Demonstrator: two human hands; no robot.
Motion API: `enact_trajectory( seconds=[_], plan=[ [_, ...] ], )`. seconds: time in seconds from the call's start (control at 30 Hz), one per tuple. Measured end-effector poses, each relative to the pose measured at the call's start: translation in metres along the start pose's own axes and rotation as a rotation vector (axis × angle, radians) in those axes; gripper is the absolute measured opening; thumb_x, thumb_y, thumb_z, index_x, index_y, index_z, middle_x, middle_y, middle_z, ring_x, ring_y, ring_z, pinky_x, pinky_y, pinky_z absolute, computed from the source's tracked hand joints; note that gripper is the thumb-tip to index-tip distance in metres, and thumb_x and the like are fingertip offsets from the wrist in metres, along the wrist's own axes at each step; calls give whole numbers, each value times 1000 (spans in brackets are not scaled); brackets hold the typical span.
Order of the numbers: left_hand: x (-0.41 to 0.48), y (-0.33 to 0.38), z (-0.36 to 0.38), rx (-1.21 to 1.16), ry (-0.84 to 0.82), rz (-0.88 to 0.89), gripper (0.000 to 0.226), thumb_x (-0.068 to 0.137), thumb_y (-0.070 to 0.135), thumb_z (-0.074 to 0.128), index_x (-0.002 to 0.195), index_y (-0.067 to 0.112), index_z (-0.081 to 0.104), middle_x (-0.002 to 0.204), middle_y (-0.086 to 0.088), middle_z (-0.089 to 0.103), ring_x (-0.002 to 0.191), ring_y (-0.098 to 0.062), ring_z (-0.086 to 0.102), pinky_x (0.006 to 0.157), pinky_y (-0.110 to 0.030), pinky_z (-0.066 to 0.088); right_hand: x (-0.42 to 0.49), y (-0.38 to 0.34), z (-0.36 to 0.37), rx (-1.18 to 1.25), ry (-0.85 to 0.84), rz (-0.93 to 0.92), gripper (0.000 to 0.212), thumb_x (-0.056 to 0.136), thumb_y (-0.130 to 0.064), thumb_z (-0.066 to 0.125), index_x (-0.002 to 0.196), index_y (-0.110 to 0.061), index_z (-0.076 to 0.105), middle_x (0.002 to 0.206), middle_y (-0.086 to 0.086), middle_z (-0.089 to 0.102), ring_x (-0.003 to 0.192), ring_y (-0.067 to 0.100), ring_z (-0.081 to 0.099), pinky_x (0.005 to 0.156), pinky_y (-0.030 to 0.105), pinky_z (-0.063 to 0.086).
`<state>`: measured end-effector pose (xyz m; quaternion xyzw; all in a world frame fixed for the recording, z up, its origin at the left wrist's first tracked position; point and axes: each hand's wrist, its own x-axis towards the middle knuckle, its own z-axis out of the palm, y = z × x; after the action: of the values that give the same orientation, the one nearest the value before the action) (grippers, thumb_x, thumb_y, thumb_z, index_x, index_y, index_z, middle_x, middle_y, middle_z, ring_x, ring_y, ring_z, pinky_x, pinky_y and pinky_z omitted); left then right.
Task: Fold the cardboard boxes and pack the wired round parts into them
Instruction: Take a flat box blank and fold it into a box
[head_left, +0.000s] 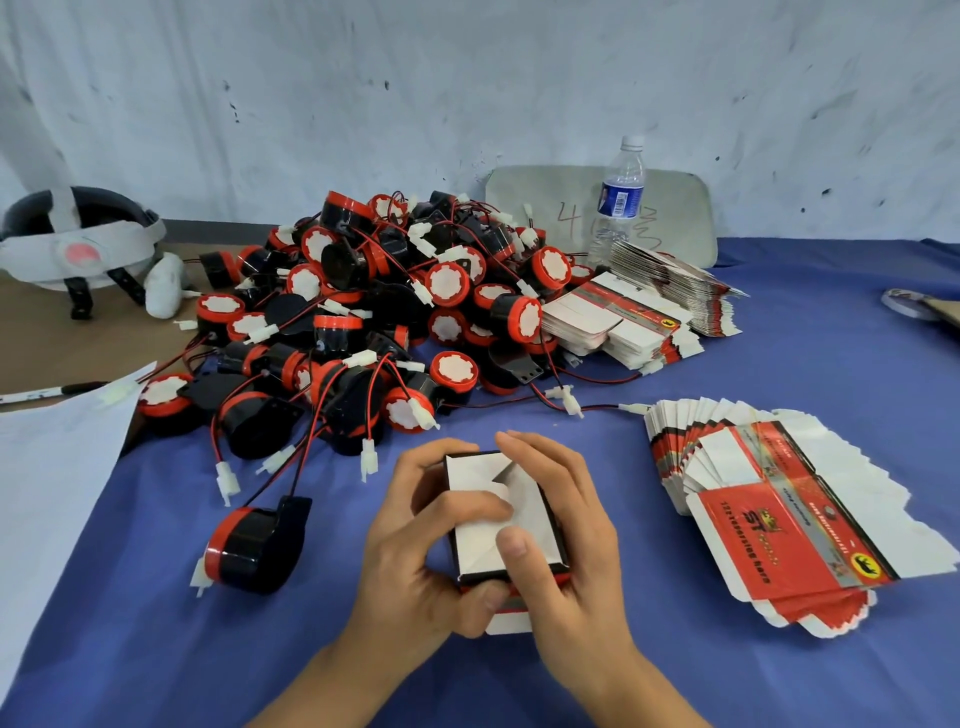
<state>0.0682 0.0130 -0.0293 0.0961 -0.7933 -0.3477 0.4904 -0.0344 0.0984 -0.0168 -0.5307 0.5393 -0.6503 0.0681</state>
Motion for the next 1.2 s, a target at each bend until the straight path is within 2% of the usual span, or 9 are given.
enact_trajectory(
  seconds=[0.13,0.43,0.63,0.83,0.97,1.07,1.2],
  plan=[
    [0,0,0,-5,-7,-13,54,86,72,45,96,23,63,116,-17,49,106,-18,57,84,-19,46,-1,0,1,30,16,6,53,94,-55,46,127,-15,57,128,5,54,123,23,53,97,24,43],
    [1,0,-1,3,-35,9,57,85,74,43,95,22,63,115,-17,49,106,-17,57,85,-20,46,-2,0,1,25,21,-10,57,93,-57,45,126,-12,57,129,9,54,123,23,52,96,23,43],
    [2,-3,-3,17,-57,29,55,86,72,43,97,22,63,118,-15,47,108,-16,56,86,-19,46,-1,1,2,41,31,-7,54,93,-57,46,125,-15,59,127,4,55,122,22,53,95,24,44],
    [2,-4,-4,47,-78,36,53,86,73,44,96,26,64,122,-5,46,110,-22,57,87,-24,47,-1,1,2,98,35,28,55,90,-62,48,127,-22,56,127,0,55,118,29,55,92,36,49],
    [1,-4,-4,78,-66,52,55,85,75,42,110,29,58,128,0,46,115,-19,55,88,-24,48,-2,2,1,149,33,62,63,89,-66,47,129,-18,54,124,6,57,108,30,59,85,40,50],
    [1,-4,-4,53,-43,33,65,81,78,43,120,27,51,135,6,47,122,-22,53,92,-31,49,-3,1,1,195,25,79,67,88,-67,46,131,-15,52,121,9,59,98,26,61,79,33,48],
    [1,-3,-4,3,-39,6,73,78,80,47,119,19,53,137,6,50,125,-24,54,93,-39,51,-2,0,-1,194,32,71,65,89,-64,46,132,-15,52,114,4,63,92,21,62,77,24,47]
  ],
)
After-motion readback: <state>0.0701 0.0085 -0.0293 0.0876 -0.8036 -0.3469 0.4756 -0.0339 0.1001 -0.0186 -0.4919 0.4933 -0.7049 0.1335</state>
